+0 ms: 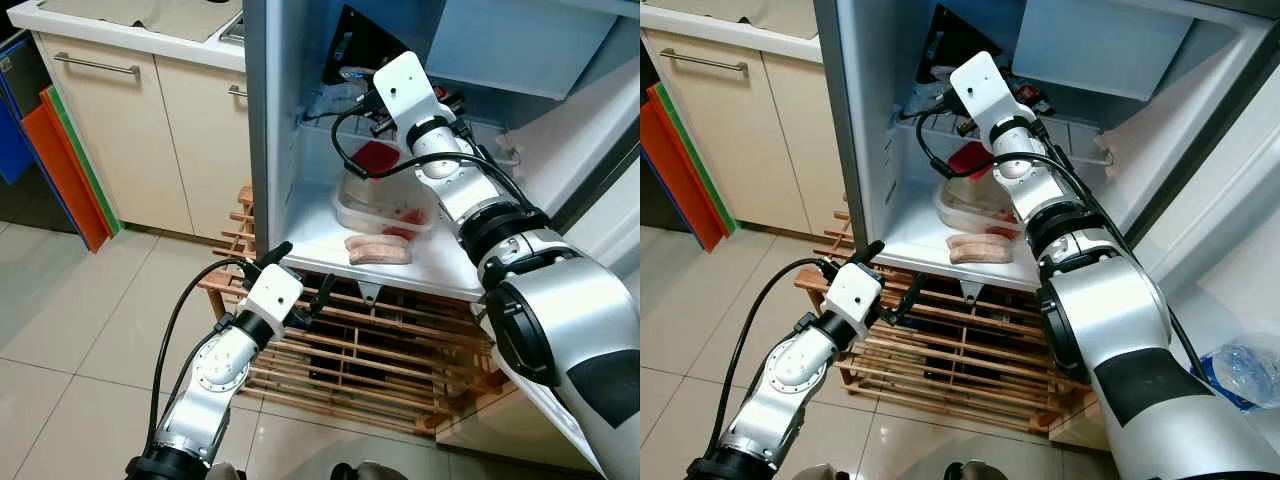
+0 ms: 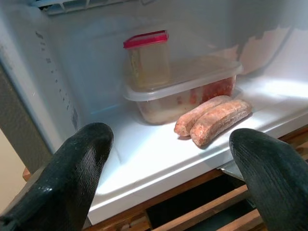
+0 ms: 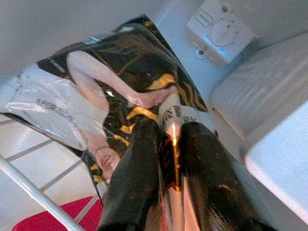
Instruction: Restocking fridge
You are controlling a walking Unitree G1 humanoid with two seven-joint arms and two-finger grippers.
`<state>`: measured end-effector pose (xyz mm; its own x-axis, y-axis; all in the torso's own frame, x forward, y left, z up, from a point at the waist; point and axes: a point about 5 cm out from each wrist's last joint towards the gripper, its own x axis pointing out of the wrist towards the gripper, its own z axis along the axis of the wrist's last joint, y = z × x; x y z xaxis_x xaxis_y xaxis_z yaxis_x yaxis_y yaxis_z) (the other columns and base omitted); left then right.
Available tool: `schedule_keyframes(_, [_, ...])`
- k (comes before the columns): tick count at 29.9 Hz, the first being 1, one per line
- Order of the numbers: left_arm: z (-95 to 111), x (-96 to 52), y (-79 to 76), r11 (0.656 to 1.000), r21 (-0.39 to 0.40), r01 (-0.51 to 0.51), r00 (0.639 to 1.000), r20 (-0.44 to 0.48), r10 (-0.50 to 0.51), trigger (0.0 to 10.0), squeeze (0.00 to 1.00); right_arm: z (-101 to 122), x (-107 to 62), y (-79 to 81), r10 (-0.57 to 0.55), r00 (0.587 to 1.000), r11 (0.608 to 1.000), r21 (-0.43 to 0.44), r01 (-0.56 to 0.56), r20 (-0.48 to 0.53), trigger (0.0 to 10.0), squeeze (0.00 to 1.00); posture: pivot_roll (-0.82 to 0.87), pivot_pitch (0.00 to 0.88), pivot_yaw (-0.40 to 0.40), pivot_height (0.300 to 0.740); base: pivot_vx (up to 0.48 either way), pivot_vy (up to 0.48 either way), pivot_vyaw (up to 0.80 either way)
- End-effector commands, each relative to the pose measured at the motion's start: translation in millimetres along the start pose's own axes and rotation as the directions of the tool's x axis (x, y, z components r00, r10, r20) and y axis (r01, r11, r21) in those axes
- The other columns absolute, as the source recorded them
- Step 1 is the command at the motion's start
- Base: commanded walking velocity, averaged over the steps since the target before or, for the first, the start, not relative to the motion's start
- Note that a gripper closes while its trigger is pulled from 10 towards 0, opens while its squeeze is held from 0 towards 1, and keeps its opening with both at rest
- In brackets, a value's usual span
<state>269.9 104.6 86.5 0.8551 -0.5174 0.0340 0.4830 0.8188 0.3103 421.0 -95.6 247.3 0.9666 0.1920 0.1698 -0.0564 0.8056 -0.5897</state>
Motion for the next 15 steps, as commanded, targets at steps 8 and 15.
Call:
schedule_keyframes(8, [0.9,-2.1,-5.2,1.0,0.005,0.006,1.0,-0.01,-0.006,10.0,0.0,-7.3,-1.9,4.3,0.018,0.999,1.0,-0.002,-0.018,-0.038,10.0,1.0,0.15,0.066,-0.14,0.74,0.0,0.0,0.0])
schedule_keyframes(15, [1.0,-0.8,-4.1,1.0,0.008,0.005,1.0,-0.014,-0.004,10.0,0.0,-1.7,-0.5,0.5,-0.007,1.0,0.999,-0.038,0.007,-0.003,10.0,1.0,0.14,0.065,-0.141,0.74,0.0,0.0,0.0])
